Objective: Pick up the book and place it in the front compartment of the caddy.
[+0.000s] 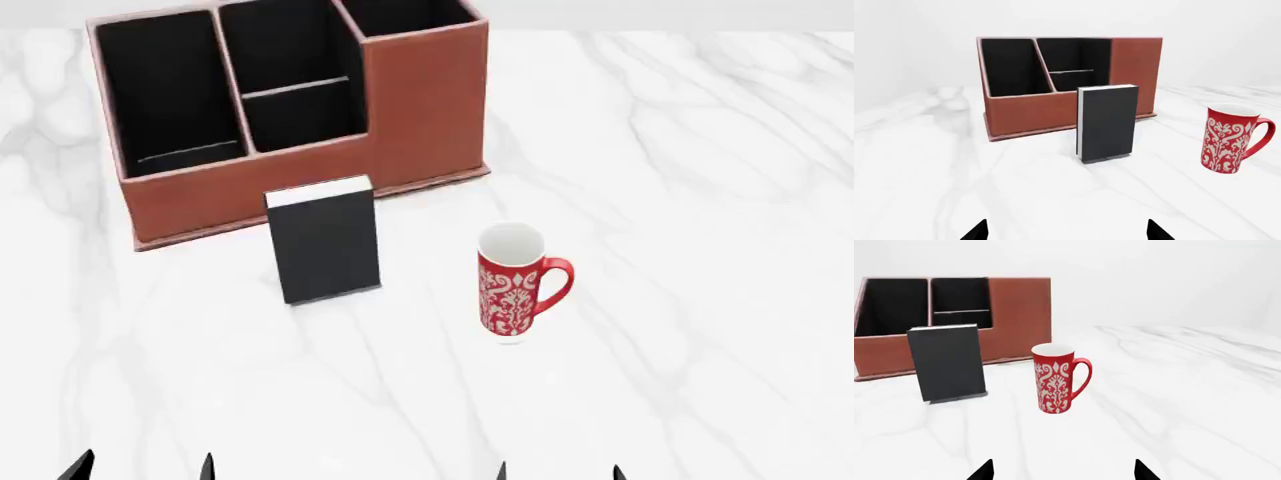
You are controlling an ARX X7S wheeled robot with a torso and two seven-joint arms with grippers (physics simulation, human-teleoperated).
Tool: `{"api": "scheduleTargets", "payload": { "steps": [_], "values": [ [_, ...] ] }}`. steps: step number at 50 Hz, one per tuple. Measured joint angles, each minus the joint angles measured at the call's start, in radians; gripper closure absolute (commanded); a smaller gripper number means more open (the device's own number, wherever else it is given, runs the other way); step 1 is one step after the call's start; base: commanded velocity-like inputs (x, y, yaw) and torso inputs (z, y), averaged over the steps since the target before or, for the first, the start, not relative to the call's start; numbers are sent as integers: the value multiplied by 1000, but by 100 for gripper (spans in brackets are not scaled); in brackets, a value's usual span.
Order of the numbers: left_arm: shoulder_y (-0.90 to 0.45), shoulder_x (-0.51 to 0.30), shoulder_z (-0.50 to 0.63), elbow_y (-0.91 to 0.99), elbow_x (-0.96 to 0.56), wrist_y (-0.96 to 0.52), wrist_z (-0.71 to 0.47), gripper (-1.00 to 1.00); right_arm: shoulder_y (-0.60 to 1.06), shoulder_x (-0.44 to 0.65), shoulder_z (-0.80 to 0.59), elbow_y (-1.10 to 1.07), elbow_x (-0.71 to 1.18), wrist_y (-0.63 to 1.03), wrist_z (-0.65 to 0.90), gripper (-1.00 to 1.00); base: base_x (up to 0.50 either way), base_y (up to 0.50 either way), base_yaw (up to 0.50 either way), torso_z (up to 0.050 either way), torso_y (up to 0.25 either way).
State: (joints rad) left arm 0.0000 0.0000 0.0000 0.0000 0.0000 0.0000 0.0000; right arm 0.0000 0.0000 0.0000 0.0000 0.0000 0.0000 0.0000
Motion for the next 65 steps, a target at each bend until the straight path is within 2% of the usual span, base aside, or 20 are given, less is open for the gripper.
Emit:
{"api": "scheduleTargets", "payload": {
  "steps": [11, 15, 28, 45, 58, 65],
  "values": [
    [0, -22, 27, -1, -15, 3, -27, -100, 4, 24, -33, 10, -12, -2, 41, -100, 0, 0, 0, 0, 0],
    [-4, -27, 16, 17, -80, -46, -21, -100, 2, 28, -30, -6, 70, 18, 23, -100, 0, 0, 0, 0, 0],
    [-12, -88, 109, -28, -26, -2, -133, -100, 0, 70, -95, -7, 119, 17, 34, -100, 0, 0, 0, 0, 0],
    [-18, -124, 159, -41, -24, -1, -188, -100, 0, 103, -137, -23, 145, 29, 55, -100, 0, 0, 0, 0, 0],
    [-17, -78, 101, -26, -1, -53, -131, -100, 2, 74, -98, -36, 78, 59, 46, -100, 0, 0, 0, 0, 0],
    [-43, -82, 78, 63, -7, -170, -131, -100, 34, 82, -66, -140, 104, 175, 55, -100, 0, 0, 0, 0, 0]
  ]
}}
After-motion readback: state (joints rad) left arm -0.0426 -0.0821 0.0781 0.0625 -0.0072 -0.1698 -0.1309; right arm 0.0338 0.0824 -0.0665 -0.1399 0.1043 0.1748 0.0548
